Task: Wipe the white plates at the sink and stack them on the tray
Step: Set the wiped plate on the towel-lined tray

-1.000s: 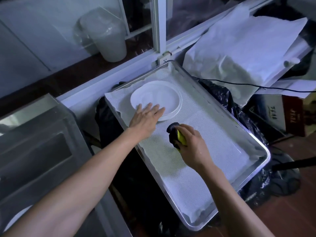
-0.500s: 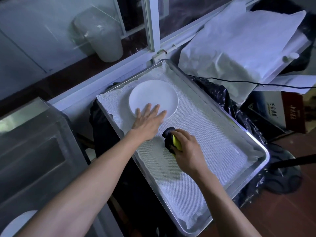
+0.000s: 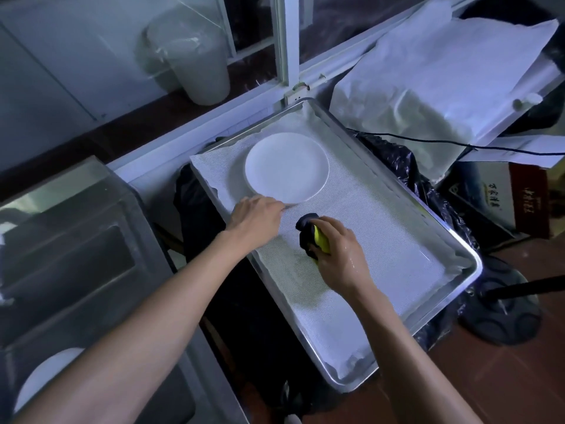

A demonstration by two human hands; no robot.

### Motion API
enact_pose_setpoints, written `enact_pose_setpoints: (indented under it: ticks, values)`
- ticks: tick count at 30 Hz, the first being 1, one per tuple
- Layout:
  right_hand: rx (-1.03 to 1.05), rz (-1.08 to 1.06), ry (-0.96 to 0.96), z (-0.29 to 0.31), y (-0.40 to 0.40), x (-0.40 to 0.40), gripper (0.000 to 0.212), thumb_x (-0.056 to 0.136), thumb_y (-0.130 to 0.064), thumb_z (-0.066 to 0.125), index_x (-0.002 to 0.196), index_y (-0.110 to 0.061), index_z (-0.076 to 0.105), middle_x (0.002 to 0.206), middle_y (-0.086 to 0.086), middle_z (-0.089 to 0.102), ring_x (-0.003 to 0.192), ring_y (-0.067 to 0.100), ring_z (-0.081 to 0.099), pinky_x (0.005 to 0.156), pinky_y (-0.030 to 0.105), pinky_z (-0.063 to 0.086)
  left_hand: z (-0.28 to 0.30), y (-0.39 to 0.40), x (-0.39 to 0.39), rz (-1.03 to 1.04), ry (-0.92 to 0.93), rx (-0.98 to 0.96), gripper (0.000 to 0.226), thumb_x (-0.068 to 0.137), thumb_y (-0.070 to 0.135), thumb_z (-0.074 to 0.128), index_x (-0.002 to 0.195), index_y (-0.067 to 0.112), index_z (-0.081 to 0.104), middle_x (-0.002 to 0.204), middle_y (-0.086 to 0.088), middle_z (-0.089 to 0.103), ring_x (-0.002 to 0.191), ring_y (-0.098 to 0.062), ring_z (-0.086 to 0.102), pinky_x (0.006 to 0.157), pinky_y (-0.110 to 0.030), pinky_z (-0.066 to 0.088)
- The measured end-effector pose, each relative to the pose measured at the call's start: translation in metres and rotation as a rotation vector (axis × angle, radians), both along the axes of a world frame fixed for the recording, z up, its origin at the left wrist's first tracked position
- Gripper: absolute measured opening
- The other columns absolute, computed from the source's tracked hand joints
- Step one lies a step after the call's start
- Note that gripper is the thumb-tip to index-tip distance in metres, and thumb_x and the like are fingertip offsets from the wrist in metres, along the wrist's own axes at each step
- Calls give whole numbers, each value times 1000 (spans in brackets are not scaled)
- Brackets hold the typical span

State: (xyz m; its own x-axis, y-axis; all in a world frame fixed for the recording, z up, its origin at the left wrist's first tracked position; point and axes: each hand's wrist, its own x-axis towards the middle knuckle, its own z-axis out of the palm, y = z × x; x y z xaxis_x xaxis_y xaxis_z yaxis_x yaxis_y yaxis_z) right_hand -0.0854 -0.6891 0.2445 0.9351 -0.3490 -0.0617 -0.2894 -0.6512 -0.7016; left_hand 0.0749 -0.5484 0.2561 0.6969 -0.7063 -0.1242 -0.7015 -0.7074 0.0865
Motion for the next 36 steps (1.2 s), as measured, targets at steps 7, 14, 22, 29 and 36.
enact_pose_setpoints:
  ticks: [7,14,22,29,36]
  values:
    - [-14,124,-102,27,59,21,51,86,-8,66,131,-30,58,138,-13,55,117,27,54,94,45,48,4,104,-42,140,-20,-167,26,96,22,57,117,17,71,118,1,71,117,-25,60,93,-41,47]
    - [-48,343,-180,35,178,42,55,84,-8,70,136,-21,59,143,-3,55,123,31,54,98,50,48,-20,241,-73,327,20,-216,28,93,18,56,116,12,71,109,-11,67,101,-34,63,83,-47,55]
    - [-67,578,-93,5,328,48,60,86,-4,69,142,-21,53,146,-1,50,125,33,49,97,56,47,-58,400,-128,647,177,-166,41,100,24,51,140,16,58,144,-7,57,129,-29,52,102,-37,42]
    - [-106,669,42,-40,435,38,59,85,-4,70,141,-17,55,143,4,54,123,34,52,98,53,48,-110,508,-158,962,442,-335,43,101,27,54,143,24,57,139,-3,62,124,-27,58,98,-40,51]
    - [-125,692,143,-85,476,40,56,87,-6,71,139,-16,56,142,5,55,124,34,52,99,54,49,-171,540,-158,1110,701,-525,47,101,26,56,147,20,52,142,-4,60,127,-26,58,104,-43,50]
